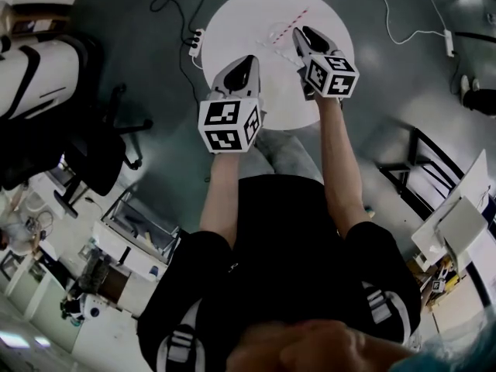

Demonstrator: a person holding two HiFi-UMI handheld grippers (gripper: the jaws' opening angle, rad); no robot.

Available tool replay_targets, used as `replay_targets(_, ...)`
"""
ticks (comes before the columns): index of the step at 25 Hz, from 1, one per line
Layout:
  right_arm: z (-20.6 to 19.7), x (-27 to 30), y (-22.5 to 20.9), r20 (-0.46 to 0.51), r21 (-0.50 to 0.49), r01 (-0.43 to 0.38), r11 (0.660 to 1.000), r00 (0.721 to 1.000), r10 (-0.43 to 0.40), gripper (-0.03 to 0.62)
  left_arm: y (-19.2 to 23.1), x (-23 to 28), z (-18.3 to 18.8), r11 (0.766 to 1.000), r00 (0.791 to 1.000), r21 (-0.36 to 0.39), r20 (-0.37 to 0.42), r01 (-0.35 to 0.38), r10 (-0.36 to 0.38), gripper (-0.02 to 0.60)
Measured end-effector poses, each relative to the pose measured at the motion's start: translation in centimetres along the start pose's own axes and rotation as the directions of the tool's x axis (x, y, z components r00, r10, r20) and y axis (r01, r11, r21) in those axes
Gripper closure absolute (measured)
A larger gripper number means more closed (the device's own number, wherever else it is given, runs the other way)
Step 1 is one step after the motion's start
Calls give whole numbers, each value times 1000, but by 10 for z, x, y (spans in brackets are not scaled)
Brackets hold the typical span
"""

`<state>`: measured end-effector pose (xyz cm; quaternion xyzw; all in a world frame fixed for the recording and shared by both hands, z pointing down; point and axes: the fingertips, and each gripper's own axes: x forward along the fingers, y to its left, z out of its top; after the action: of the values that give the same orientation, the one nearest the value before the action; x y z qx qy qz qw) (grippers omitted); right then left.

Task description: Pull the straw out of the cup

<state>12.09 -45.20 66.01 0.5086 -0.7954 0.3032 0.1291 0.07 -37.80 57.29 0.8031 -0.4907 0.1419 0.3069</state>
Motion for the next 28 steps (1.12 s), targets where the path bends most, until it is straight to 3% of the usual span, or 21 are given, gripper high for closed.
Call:
replay_targets(14, -16, 42, -15, -53, 22, 8, 1000, 999, -7, 505, 18, -2, -5, 999, 999, -14, -14, -36, 36, 572)
replay_targets(28, 1, 31, -3, -7, 1, 3, 1000, 1000, -3, 556, 18, -13, 1, 999, 999, -7, 4, -34, 34, 572)
